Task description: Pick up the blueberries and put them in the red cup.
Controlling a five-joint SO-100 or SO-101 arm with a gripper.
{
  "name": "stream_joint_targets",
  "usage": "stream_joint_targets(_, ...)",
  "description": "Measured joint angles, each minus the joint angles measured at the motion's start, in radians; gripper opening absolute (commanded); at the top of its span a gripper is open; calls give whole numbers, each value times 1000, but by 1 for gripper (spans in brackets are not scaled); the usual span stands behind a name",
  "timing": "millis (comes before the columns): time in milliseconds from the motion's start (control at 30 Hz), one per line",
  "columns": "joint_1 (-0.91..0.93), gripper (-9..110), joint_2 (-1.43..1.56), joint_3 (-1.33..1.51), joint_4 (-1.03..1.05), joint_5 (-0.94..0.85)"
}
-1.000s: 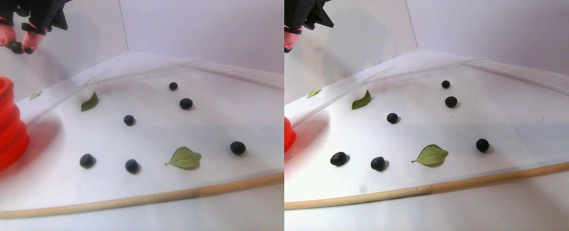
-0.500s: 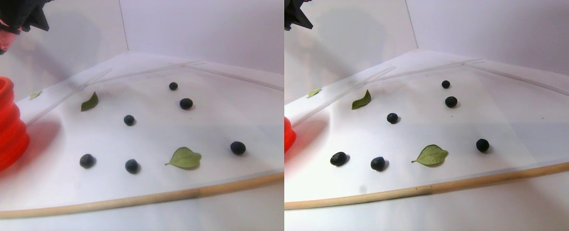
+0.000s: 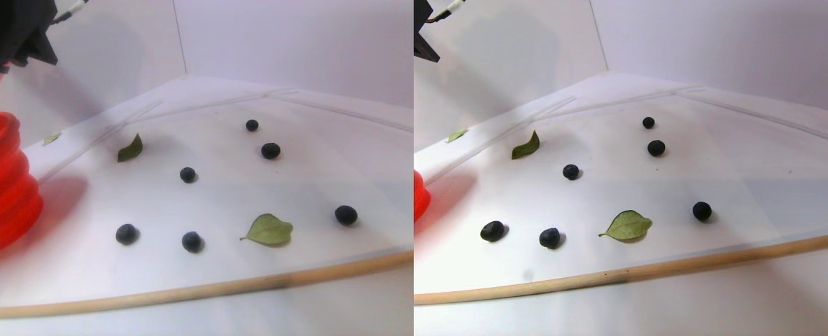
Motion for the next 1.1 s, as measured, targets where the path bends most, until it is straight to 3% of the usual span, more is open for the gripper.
stream_joint_targets(567,-14,16,-101,2,-112,8)
stream_joint_targets(1100,80,15,-78,-15,-57,8)
